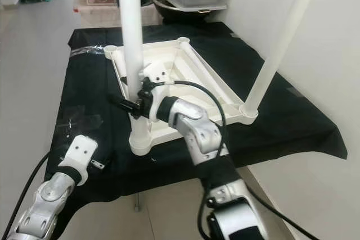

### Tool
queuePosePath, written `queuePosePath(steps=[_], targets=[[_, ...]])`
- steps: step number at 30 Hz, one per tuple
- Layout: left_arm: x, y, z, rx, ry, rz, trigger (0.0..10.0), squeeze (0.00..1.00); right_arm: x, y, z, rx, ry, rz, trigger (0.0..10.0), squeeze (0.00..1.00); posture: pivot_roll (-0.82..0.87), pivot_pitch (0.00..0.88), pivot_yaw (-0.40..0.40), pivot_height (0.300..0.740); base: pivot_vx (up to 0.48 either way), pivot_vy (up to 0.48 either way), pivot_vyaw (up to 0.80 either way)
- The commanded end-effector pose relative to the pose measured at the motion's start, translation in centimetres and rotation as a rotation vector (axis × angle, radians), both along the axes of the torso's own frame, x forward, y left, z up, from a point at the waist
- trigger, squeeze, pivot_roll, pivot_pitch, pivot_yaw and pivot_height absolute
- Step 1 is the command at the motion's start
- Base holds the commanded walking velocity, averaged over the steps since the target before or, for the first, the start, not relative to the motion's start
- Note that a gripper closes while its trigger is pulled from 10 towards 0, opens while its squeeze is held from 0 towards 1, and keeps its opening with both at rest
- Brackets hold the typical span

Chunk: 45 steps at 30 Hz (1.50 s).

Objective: Building children table

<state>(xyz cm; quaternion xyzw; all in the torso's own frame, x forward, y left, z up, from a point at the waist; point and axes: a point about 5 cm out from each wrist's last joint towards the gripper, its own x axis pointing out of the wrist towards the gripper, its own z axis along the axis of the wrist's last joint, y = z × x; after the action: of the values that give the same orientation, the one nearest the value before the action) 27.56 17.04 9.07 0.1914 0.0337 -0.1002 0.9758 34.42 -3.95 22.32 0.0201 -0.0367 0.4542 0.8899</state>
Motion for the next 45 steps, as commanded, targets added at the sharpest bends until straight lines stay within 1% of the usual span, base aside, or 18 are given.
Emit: queuePosePath(steps=[1, 3, 4, 5, 7, 12, 13, 14, 18, 19, 26, 27, 34, 39, 40, 42, 43, 45], targets=[[-0.6, -0.1, -0.4, -0.005, 0.017, 0.001, 10.0, 0.00, 1.5, -0.9, -1.4, -0.035, 0.094, -0.216, 0.0, 0.00, 0.12, 0.000, -0.073, 0.740, 0.000, 0.000, 0.00], [-0.6, -0.1, -0.4, -0.005, 0.017, 0.001, 10.0, 0.00, 1.5, -0.9, -1.4, -0.035, 0.094, -0.216, 0.0, 0.00, 0.12, 0.000, -0.073, 0.740, 0.000, 0.000, 0.00], [-0.7, -0.2, -0.5, -0.006, 0.018, -0.001, 10.0, 0.00, 2.5, -2.5, -2.3, -0.039, 0.171, -0.397, 0.0, 0.00, 0.12, 0.000, -0.069, 0.740, 0.000, 0.000, 0.00], [-0.7, -0.2, -0.5, -0.006, 0.018, -0.001, 10.0, 0.00, 2.5, -2.5, -2.3, -0.039, 0.171, -0.397, 0.0, 0.00, 0.12, 0.000, -0.069, 0.740, 0.000, 0.000, 0.00], [-0.7, -0.3, -0.5, -0.006, 0.022, -0.005, 10.0, 0.00, 2.9, -7.8, -5.0, 0.010, 0.348, -0.939, 0.0, 0.00, 0.12, 0.000, -0.063, 0.740, 0.000, 0.000, 0.00], [-0.7, -0.5, -0.6, -0.006, 0.023, -0.009, 10.0, 0.00, 1.6, -9.4, -6.3, 0.051, 0.410, -1.125, 0.0, 0.00, 0.10, 0.000, -0.055, 0.740, 0.000, 0.000, 0.00], [-0.6, -0.6, -0.7, -0.007, 0.024, -0.015, 10.0, 0.00, 0.8, -8.3, -6.3, 0.068, 0.404, -1.088, 6.4, 0.00, 0.09, 0.000, -0.042, 0.740, 0.000, 0.000, 0.00], [-0.6, -0.8, -0.6, -0.008, 0.025, -0.022, 10.0, 0.00, 0.3, -6.6, -5.9, 0.079, 0.383, -0.995, 10.0, 0.00, 0.09, 0.000, -0.042, 0.740, 0.000, 0.000, 0.00], [-0.5, -0.9, -0.6, -0.009, 0.025, -0.030, 10.0, 0.00, -0.4, -4.3, -5.3, 0.112, 0.357, -0.855, 10.0, 0.00, 0.09, 0.000, -0.040, 0.740, 0.000, 0.000, 0.00], [-0.5, -0.8, -0.6, -0.008, 0.026, -0.029, 10.0, 0.00, -0.5, -3.4, -4.3, 0.174, 0.324, -0.759, 10.0, 1.00, 0.09, 0.000, -0.040, 0.740, 0.000, 0.000, 0.00], [-0.3, -0.4, -0.6, -0.004, 0.026, -0.021, 10.0, 0.00, -0.9, -1.5, -1.1, 0.241, 0.256, -0.359, 10.0, 1.00, 0.09, 0.000, -0.046, 0.740, 0.000, 0.000, 0.00], [-0.2, -0.4, -0.5, -0.005, 0.024, -0.019, 10.0, 0.00, -1.3, -1.6, 0.0, 0.232, 0.207, -0.223, 10.0, 0.00, 0.09, 0.000, -0.052, 0.740, 0.000, 0.000, 0.00], [-0.2, -0.3, -0.4, -0.011, 0.016, -0.011, 10.0, 0.00, -4.0, -1.5, 1.2, 0.052, -0.004, 0.307, 10.0, 0.00, 0.11, 0.000, -0.065, 0.740, 0.000, 0.000, 0.00], [-0.1, -0.2, -0.5, -0.008, 0.016, -0.008, 10.0, 0.00, -4.4, -0.8, 0.7, 0.011, -0.025, 0.375, 10.0, 0.00, 0.11, 0.000, -0.069, 0.740, 0.000, 0.000, 0.00], [0.0, -0.2, -0.4, -0.009, 0.015, -0.006, 10.0, 0.00, -4.2, -0.3, 0.4, 0.007, -0.019, 0.350, 4.1, 0.00, 0.11, 0.000, -0.067, 0.740, 0.000, 0.000, 0.00], [0.0, -0.2, -0.4, -0.009, 0.015, -0.006, 10.0, 0.00, -4.2, -0.3, 0.4, 0.007, -0.019, 0.350, 4.1, 0.00, 0.11, 0.000, -0.067, 0.740, 0.000, 0.000, 0.00], [0.0, -0.2, -0.4, -0.008, 0.013, -0.006, 10.0, 0.00, -3.8, 0.0, 0.0, 0.009, -0.005, 0.322, 2.2, 0.00, 0.12, 0.000, -0.066, 0.740, 0.000, 0.000, 0.00], [0.0, -0.2, -0.4, -0.008, 0.013, -0.006, 10.0, 0.00, -3.8, 0.0, 0.0, 0.009, -0.005, 0.322, 2.2, 0.00, 0.12, 0.000, -0.066, 0.740, 0.000, 0.000, 0.00]])
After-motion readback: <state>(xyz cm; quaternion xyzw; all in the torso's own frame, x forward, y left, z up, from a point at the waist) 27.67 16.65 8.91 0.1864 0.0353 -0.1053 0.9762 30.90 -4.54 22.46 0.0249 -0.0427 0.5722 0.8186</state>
